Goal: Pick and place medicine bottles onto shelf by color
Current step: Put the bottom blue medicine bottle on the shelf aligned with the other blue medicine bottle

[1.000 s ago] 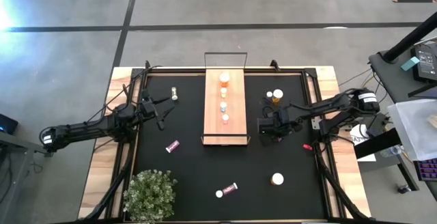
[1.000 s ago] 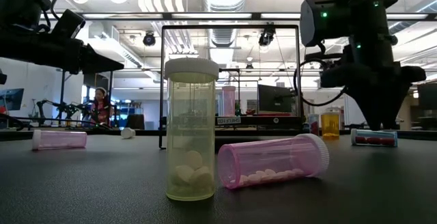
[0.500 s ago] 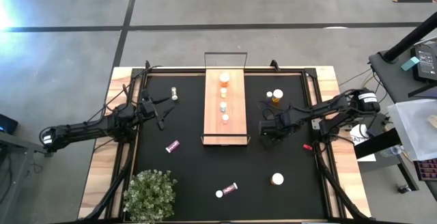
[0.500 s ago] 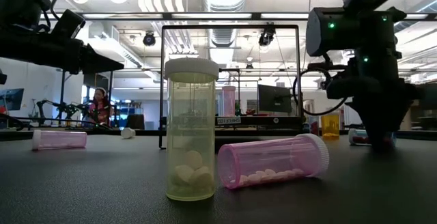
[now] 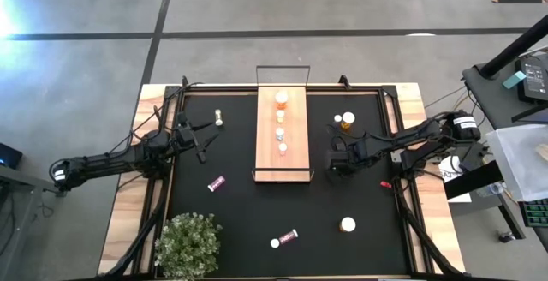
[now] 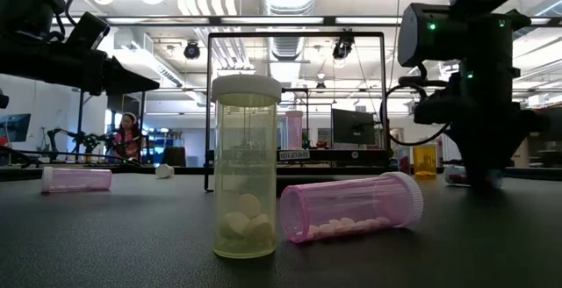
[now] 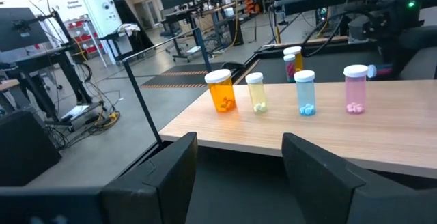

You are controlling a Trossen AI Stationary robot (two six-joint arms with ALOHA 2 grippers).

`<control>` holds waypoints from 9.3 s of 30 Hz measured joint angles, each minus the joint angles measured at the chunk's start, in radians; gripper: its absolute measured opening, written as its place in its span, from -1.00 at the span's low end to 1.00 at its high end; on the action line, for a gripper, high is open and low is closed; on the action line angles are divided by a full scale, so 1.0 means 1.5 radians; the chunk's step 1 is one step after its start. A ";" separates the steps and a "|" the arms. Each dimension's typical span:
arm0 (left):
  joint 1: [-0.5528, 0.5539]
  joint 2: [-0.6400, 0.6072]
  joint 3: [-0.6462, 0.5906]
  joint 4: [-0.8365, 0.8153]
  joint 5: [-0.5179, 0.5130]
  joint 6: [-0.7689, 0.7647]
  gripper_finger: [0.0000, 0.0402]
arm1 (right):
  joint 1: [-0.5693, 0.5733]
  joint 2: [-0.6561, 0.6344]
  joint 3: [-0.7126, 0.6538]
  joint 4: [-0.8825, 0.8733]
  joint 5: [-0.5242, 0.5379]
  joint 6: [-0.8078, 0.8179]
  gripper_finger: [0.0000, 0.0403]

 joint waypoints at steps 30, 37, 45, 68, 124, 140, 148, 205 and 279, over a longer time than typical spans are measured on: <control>0.000 0.000 0.000 0.000 0.000 0.000 -0.01 | 0.070 -0.059 0.001 0.151 0.442 -0.060 -0.51; 0.000 0.000 0.000 0.000 0.000 0.000 -0.01 | 0.106 -0.059 0.001 0.193 0.544 -0.087 -0.51; 0.000 0.000 0.000 0.000 0.000 0.000 -0.01 | 0.149 -0.057 0.001 0.206 0.659 -0.076 -0.51; 0.000 0.000 0.000 0.000 0.000 0.000 -0.01 | 0.187 -0.113 0.000 0.260 0.817 -0.123 -0.51; 0.000 0.000 0.000 0.000 0.000 0.000 -0.01 | -0.141 0.013 -0.335 1.330 0.101 -0.735 -0.51; 0.000 0.000 0.000 0.000 0.000 0.000 -0.01 | -0.149 0.249 -0.291 1.507 0.103 -0.751 -0.51; 0.000 0.000 0.000 0.000 0.000 0.000 -0.01 | -0.169 0.278 -0.265 1.508 0.103 -0.744 -0.51; 0.000 0.000 0.000 0.000 0.000 0.000 -0.01 | -0.159 0.354 -0.205 1.500 0.081 -0.763 -0.51; 0.000 0.000 0.000 0.000 0.000 0.000 -0.01 | -0.159 0.353 -0.205 1.451 0.066 -0.744 -0.51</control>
